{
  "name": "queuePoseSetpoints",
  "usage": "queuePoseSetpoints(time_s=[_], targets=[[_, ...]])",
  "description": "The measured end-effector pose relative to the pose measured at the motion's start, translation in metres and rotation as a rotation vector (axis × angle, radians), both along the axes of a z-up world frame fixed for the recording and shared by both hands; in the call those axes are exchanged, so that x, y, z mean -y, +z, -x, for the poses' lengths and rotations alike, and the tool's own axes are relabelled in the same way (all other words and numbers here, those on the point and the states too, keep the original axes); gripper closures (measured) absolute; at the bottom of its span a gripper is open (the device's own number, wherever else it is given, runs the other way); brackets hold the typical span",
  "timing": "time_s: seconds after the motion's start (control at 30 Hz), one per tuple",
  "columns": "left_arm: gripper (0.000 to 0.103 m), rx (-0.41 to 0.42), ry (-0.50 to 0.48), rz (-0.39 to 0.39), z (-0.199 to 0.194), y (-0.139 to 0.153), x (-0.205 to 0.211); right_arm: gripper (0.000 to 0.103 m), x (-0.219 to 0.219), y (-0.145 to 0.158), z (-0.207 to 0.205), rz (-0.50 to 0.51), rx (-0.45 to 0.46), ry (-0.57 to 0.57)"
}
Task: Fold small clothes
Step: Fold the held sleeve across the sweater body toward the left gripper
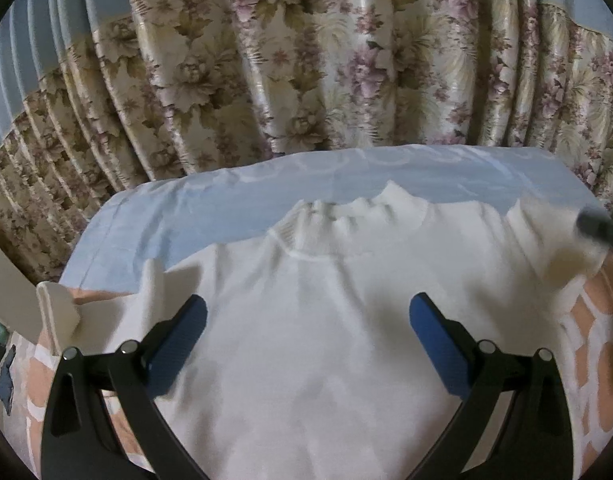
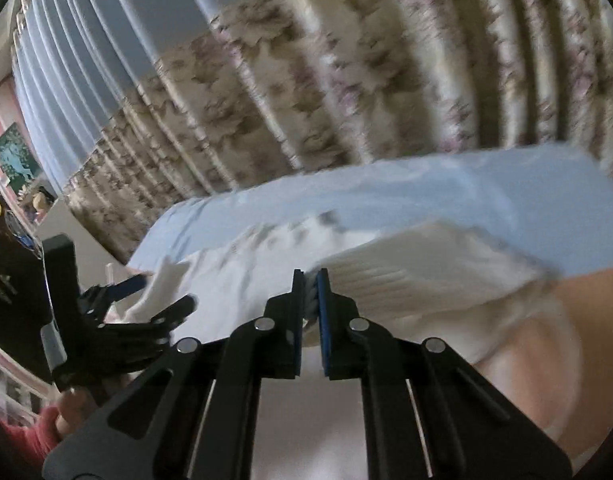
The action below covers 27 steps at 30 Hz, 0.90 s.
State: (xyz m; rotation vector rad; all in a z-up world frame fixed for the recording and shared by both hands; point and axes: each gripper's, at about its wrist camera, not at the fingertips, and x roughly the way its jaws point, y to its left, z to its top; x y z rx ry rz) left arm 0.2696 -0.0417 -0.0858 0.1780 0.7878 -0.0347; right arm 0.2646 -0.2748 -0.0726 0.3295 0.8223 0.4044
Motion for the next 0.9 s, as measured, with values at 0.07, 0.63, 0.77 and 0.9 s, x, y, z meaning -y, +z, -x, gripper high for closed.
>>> queuePoseSetpoints(time_s=[0.07, 0.63, 0.77, 0.9], targets=[[0.002, -0.006, 0.02, -0.004, 0.0, -0.001, -0.013, 0.096, -0.024, -0.025, -0.003, -0.018, -0.063, 0.024], [0.002, -0.192, -0.042, 0.157, 0.003, -0.04, 0.044, 0.034, 0.039, -0.014, 0.022, 0.36, 0.083, -0.115], [0.002, -0.229, -0.086, 0.128, 0.001, -0.056, 0.081, 0.041, 0.043, -0.032, 0.021, 0.4, 0.07, -0.113], [0.012, -0.215, -0.107, 0.08, 0.002, -0.064, 0.104, 0.051, 0.047, -0.04, 0.02, 0.422, 0.06, -0.11]])
